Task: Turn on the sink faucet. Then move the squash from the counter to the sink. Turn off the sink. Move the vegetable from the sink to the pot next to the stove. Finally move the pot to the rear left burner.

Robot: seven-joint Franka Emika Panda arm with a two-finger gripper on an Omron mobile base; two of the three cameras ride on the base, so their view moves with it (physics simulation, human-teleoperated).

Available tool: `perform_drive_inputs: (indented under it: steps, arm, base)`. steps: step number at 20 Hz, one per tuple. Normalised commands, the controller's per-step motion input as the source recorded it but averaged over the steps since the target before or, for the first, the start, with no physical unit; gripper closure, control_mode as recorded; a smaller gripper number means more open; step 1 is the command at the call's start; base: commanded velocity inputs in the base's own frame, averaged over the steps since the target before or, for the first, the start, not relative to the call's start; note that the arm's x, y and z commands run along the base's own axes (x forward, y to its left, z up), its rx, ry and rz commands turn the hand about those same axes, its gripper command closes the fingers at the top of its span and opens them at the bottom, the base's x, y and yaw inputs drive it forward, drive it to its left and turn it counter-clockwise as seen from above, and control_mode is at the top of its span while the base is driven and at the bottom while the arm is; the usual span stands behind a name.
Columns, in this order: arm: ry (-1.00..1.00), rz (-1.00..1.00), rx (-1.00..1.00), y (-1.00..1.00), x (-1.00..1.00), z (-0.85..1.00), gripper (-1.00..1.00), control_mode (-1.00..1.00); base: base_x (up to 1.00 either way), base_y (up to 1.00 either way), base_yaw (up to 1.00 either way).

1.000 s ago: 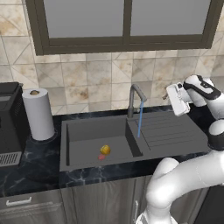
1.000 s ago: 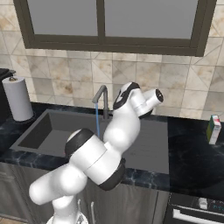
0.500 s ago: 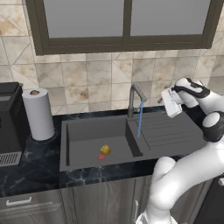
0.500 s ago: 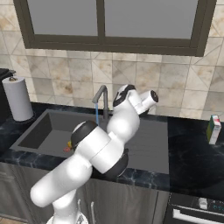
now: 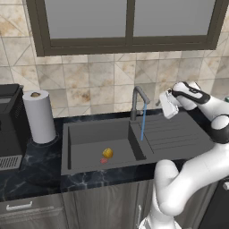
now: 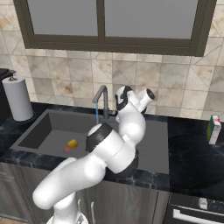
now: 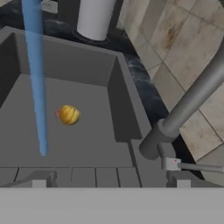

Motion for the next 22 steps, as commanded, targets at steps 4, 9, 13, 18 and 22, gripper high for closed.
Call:
perform_drive_inputs:
  steps: [4,9,13,18,22]
  arm:
    - [0.11,-0.08,0.05,0.03,0.12,-0.04,-1.0,-1.0]
    - [0.09,-0.1,0.05,0.08,0.03,-0.12,-1.0,-1.0]
    - [0.0,-0.09,0.06,0.24,-0.13,-0.2,-1.0,-1.0]
    - [0.0,-0.07,0.04,0.31,-0.1,-0.08,-1.0,-1.0]
    - [0.0,-0.06,0.02,0.19,0.0,-0.01,-1.0,-1.0]
  base:
    - [0.0,0.0,0.0]
    - [0.0,0.0,0.0]
    - [0.0,0.0,0.0]
    - [0.0,0.0,0.0]
    - [0.0,0.0,0.0]
